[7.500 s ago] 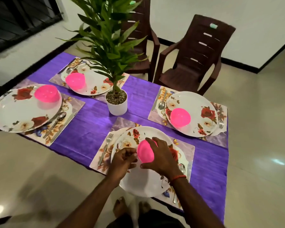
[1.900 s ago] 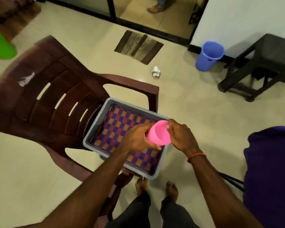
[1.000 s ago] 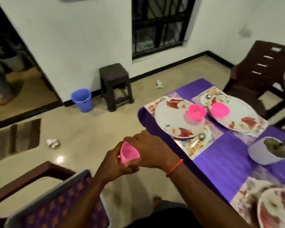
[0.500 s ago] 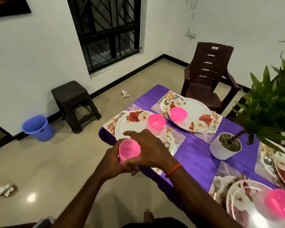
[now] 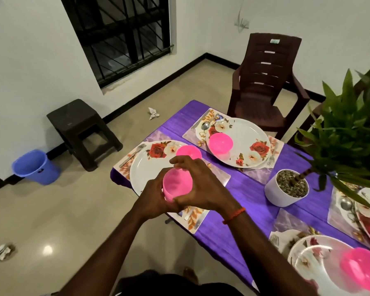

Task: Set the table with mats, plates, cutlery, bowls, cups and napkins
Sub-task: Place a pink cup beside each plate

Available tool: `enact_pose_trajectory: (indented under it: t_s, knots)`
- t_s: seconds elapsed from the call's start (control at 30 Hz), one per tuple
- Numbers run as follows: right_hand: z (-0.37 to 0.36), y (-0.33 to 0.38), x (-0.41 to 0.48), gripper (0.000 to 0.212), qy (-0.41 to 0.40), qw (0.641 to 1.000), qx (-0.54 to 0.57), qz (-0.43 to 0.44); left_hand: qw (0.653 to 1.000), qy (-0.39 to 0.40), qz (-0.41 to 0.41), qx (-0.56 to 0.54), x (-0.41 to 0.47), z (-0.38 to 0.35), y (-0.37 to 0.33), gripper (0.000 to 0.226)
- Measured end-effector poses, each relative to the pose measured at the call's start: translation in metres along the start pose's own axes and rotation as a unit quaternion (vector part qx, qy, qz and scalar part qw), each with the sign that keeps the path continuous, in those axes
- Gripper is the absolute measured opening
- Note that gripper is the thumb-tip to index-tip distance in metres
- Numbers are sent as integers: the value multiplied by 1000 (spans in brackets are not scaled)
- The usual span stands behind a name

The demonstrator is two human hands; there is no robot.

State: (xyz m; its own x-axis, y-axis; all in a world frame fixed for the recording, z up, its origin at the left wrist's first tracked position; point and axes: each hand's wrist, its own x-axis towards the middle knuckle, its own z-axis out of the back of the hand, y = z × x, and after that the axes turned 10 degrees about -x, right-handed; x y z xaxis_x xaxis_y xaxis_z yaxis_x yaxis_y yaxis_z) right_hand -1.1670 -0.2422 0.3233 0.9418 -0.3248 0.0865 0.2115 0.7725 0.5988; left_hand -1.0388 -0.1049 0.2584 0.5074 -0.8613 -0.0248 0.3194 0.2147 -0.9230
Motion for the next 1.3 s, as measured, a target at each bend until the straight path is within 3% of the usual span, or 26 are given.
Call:
enact_pose_trajectory:
  t_s: [0.3, 0.5, 0.8, 1.2, 1.3]
  knots:
    - [66, -34, 12, 89, -127, 990, 47, -29, 999, 31, 2, -7, 47, -5, 18, 94]
    - [92, -81, 19, 86, -201, 971, 60, -116, 999, 31, -4, -11, 60, -9, 29, 102]
    - [24, -162, 35, 100, -87, 970, -64, -220, 1000, 10, -1, -22, 62, -11, 38, 101]
    - [-17, -177, 34, 106, -49, 970, -90, -219, 999, -20, 40, -30, 45, 5, 41, 95]
    - [-10, -165, 37, 103, -86, 967, -114, -212, 998, -22, 42, -28, 43, 7, 39, 94]
